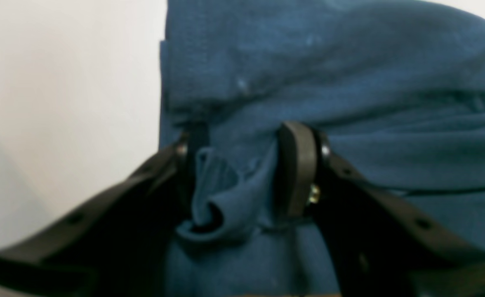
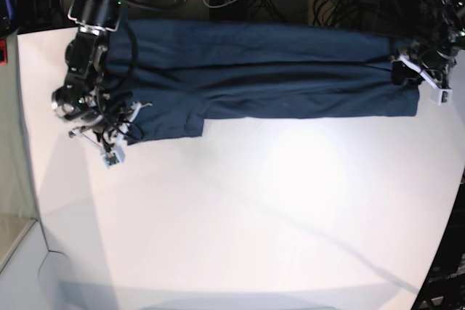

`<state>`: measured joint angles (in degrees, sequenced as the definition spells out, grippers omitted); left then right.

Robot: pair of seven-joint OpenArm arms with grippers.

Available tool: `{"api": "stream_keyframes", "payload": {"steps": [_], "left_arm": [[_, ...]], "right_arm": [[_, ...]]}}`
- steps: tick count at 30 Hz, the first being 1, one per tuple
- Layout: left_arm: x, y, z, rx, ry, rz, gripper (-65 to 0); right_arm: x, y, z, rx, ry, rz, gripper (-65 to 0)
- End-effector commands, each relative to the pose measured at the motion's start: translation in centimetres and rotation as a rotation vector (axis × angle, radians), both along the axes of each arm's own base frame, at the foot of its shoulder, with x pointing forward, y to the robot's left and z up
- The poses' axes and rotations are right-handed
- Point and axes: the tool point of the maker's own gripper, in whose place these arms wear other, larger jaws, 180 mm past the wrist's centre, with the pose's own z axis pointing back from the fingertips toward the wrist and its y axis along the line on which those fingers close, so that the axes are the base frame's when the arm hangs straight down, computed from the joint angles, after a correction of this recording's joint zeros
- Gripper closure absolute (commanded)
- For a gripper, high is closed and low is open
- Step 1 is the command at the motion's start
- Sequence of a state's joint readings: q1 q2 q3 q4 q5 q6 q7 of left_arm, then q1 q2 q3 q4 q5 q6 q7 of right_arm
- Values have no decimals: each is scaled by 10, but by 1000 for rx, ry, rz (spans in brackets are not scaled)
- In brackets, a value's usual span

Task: Layout the t-shirt on the table in an organized manner, then fold the t-shirt properly
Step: 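Grasp the strip end with the right gripper and tuck it inward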

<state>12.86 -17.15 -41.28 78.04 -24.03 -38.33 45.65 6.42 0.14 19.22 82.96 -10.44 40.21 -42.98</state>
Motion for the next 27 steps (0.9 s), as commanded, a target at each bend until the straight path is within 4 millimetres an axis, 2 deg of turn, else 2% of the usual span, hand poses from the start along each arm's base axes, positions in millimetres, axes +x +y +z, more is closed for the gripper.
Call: {"api": "stream_keyframes", "payload": {"steps": [1, 5, 11, 13, 18, 23, 27], "left_arm": [[1, 6, 4, 18, 0, -5, -272], [1, 6, 4, 18, 0, -5, -272], [1, 6, 4, 18, 0, -5, -275], [1, 6, 4, 18, 0, -5, -275], [1, 6, 5, 20, 0, -5, -276], [1, 6, 5, 20, 0, -5, -276], [1, 6, 5, 20, 0, -5, -276]], "right_arm": [[10, -5, 25, -17, -82, -4, 0], [-12, -11, 52, -100, -111, -14, 0], [-50, -14, 69, -171, -101, -26, 0], [-61, -15, 67, -181, -90, -25, 0], [-90, -21, 50, -198, -22, -17, 0], [-108, -22, 40, -203, 27, -11, 0], [-116, -22, 34, -201, 49, -8, 0]]}}
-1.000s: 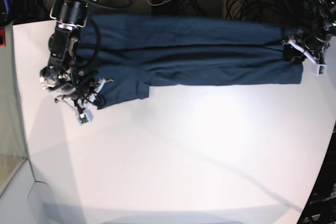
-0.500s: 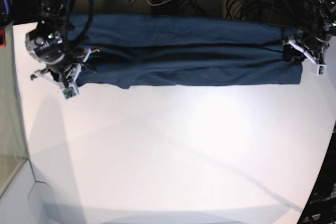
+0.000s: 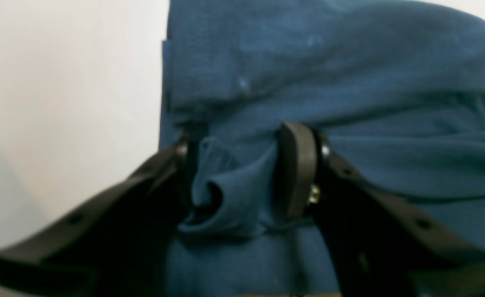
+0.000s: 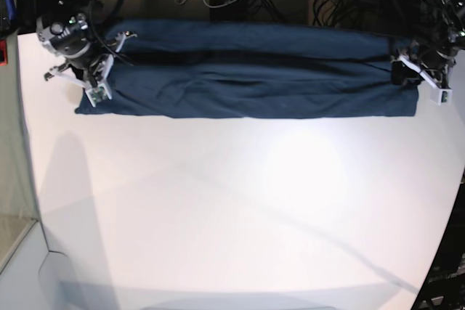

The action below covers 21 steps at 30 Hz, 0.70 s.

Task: Layout the t-shirt on the table in an organized manner, then fold the t-shirt properly

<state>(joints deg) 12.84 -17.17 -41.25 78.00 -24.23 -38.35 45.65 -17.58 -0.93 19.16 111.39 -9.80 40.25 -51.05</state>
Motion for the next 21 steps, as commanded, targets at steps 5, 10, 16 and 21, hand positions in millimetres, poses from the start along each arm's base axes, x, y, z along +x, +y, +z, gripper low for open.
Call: {"api": "stream_keyframes", "payload": {"steps": [5, 10, 16, 21], "left_arm": [[2, 4, 7, 24, -9, -28, -277], [2, 5, 8, 25, -11, -29, -288], [0, 6, 7, 28, -6, -28, -429], [-3, 14, 10, 33, -14, 0, -461]], "right_arm": [[8, 3, 0, 25, -40, 9, 0], [4, 8, -24, 78, -4, 8, 0], [1, 12, -34, 104, 7, 9, 0], [1, 11, -34, 103, 9, 9, 0]]}}
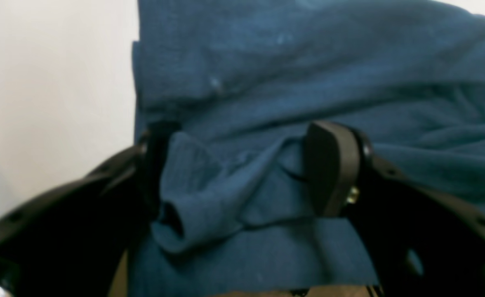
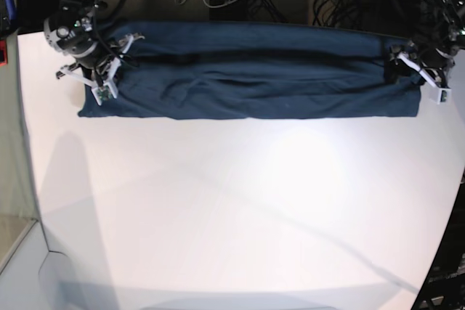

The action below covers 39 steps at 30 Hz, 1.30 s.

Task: Layout the t-shirt on the table in an organized manner, then fold the t-shirt properly

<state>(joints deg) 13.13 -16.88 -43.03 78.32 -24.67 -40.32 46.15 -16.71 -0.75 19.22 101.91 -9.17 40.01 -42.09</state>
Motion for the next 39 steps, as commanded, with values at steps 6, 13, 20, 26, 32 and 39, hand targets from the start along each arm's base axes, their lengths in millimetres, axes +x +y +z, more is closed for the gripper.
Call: {"api": "stream_keyframes", "payload": {"steps": [6, 13, 20, 26, 32, 39], "left_arm": [[-7, 34, 14, 39, 9, 82, -462], [-4, 42, 23, 27, -6, 106, -462], [5, 40, 24, 20, -22, 108, -462], [9, 40, 25, 16, -32, 109, -462], [3, 43, 13, 20, 3, 125, -462], [-2, 42, -7, -9, 53, 147, -458]], "right_arm": [[-2, -2, -2, -13, 20, 3, 0], [-2, -1, -2, -12, 20, 5, 0], [-2, -1, -2, -12, 20, 5, 0], [-2, -1, -2, -12, 20, 5, 0], [-2, -1, -2, -12, 20, 5, 0], [3, -1, 0, -12, 8, 5, 0]]}}
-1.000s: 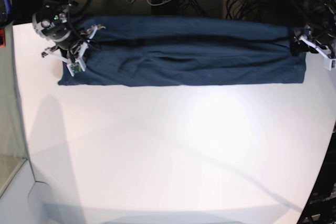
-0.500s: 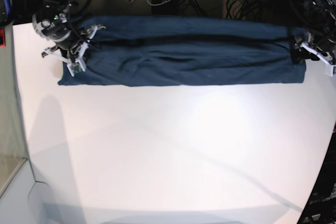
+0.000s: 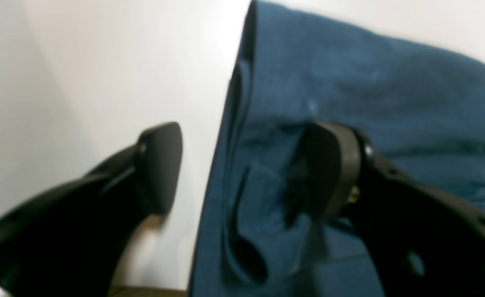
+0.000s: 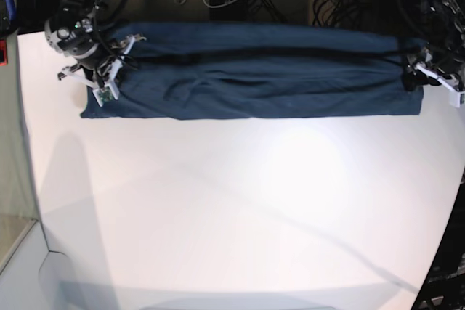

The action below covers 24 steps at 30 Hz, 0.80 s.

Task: Layout the t-shirt on the table in an organized manner, then fold the t-shirt properly

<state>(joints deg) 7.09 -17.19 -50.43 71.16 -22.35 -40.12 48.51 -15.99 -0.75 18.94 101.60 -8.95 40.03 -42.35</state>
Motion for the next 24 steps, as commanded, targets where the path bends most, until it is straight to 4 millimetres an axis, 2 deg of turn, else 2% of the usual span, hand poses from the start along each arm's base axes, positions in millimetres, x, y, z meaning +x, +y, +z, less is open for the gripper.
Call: {"api": "stream_keyframes", "payload": {"steps": [1, 4, 10, 13, 16, 17, 20, 23, 24], "left_arm": [[-7, 4, -3, 12, 43, -7, -458], [-9, -6, -8, -4, 49, -9, -437], [-14, -20, -19, -45, 62, -3, -256], [-15, -21, -21, -47, 67, -3, -240], [-12, -30, -24, -48, 78, -41, -216], [-11, -32, -24, -48, 79, -47, -179], [-7, -32, -21, -43, 68, -53, 0], [-1, -31, -15, -33, 51, -57, -19], [3, -31, -9, -21, 33, -63, -4]], "right_arm": [[-2, -4, 0, -18, 12, 0, 0], [-1, -3, 0, -18, 12, 1, 0], [-1, -3, 0, -18, 11, 1, 0], [-1, -3, 0, -18, 11, 1, 0], [-1, -3, 0, -18, 11, 1, 0], [-1, -3, 0, -18, 11, 1, 0], [-1, -3, 0, -18, 11, 1, 0], [5, -3, 3, -17, -3, 2, 0], [7, -3, 4, -19, -7, 2, 0]]}}
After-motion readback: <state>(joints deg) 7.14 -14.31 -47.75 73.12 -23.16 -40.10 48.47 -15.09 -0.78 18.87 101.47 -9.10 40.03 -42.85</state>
